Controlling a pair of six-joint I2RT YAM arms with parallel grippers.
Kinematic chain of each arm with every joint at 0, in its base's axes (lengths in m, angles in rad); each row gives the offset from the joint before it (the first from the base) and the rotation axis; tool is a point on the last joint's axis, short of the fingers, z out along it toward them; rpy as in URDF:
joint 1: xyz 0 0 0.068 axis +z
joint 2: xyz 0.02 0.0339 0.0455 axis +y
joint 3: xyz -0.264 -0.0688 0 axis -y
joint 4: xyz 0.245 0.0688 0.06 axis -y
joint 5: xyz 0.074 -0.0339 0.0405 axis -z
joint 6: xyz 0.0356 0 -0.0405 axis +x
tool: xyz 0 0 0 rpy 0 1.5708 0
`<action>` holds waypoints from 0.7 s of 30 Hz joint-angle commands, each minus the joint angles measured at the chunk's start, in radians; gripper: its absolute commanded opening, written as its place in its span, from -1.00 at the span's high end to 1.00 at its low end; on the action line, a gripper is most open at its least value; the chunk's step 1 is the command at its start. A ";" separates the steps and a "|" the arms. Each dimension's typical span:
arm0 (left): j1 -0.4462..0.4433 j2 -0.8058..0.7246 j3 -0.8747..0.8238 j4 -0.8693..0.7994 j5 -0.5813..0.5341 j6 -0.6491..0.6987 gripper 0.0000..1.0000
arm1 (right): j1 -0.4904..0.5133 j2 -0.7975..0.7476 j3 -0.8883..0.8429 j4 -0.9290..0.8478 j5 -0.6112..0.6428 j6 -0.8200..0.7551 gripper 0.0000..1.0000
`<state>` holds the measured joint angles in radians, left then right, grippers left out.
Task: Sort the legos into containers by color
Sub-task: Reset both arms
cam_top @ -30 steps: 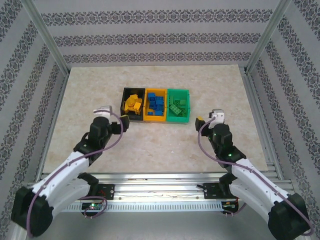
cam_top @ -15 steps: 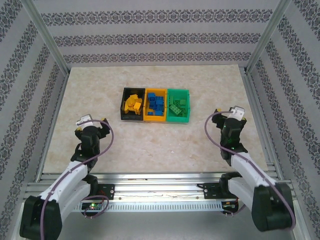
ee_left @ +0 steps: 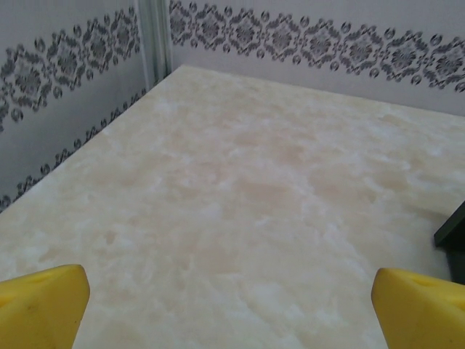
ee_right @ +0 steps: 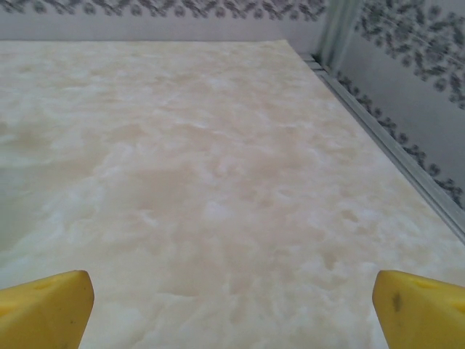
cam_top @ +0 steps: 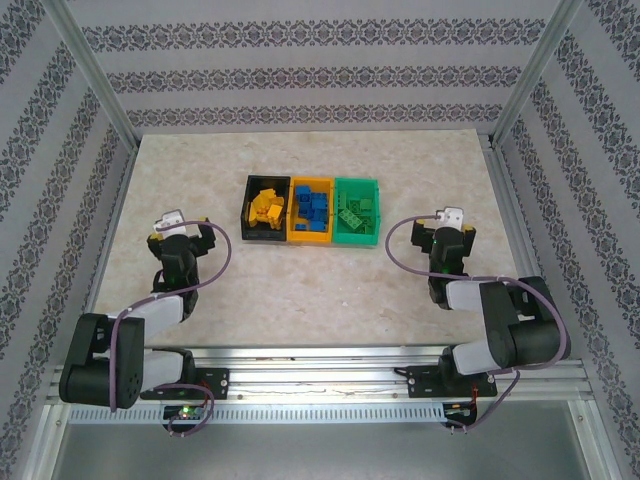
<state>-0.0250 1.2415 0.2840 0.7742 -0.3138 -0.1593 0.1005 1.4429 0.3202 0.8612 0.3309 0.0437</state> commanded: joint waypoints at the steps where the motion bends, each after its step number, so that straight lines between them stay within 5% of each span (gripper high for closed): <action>1: 0.014 0.014 -0.007 0.084 0.031 0.065 -0.99 | -0.007 0.006 -0.008 0.103 -0.099 -0.040 -0.96; 5: 0.016 0.079 -0.051 0.183 0.044 0.071 -0.99 | -0.019 0.103 0.002 0.197 -0.165 -0.046 -0.97; 12: 0.015 0.399 -0.052 0.559 0.334 0.184 -0.98 | -0.040 0.081 0.017 0.113 -0.231 -0.042 -0.97; 14: 0.016 0.312 -0.022 0.338 0.281 0.155 -0.99 | -0.046 0.079 0.017 0.103 -0.240 -0.038 -0.96; 21: 0.015 0.353 0.084 0.217 0.223 0.146 -0.99 | -0.050 0.082 0.017 0.102 -0.248 -0.035 -0.96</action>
<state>-0.0147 1.6001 0.3546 1.0298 -0.0826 -0.0292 0.0605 1.5227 0.3214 0.9539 0.1104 0.0109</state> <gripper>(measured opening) 0.993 0.982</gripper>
